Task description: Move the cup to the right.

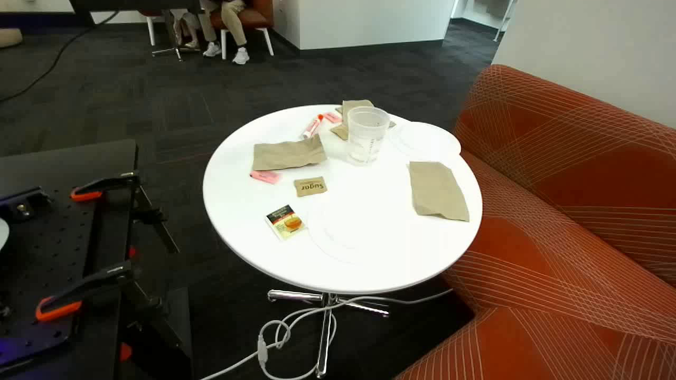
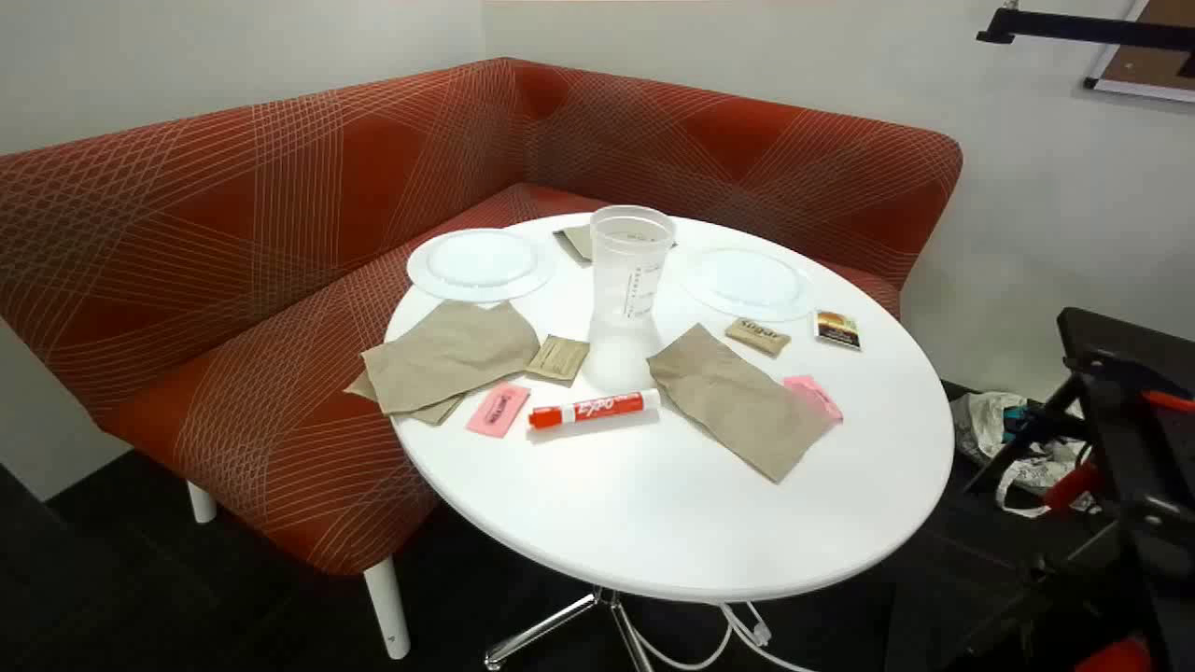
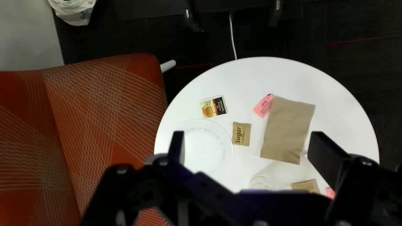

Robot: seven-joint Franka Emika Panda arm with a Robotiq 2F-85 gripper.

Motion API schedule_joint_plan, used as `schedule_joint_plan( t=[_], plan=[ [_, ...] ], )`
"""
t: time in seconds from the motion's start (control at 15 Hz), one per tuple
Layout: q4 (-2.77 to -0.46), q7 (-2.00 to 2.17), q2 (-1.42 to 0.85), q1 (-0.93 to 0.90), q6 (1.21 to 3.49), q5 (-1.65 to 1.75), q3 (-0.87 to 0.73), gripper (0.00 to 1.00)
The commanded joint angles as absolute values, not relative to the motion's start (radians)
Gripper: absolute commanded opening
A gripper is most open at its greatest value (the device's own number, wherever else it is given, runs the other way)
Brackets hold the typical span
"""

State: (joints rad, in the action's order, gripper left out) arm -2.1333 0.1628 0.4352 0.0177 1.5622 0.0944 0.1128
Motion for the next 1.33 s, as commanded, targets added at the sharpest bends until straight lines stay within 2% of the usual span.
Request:
schedule_joint_plan(
  t=[0.0,0.67,1.27],
  plan=[
    [-2.131,0.168,0.434,0.003,1.56,0.099,0.101,1.0],
    [-2.089,0.15,0.372,0.008,1.595,0.091,0.083,1.0],
    [-1.888,0.041,0.057,0.005,1.713,0.069,0.04,1.0]
  ],
)
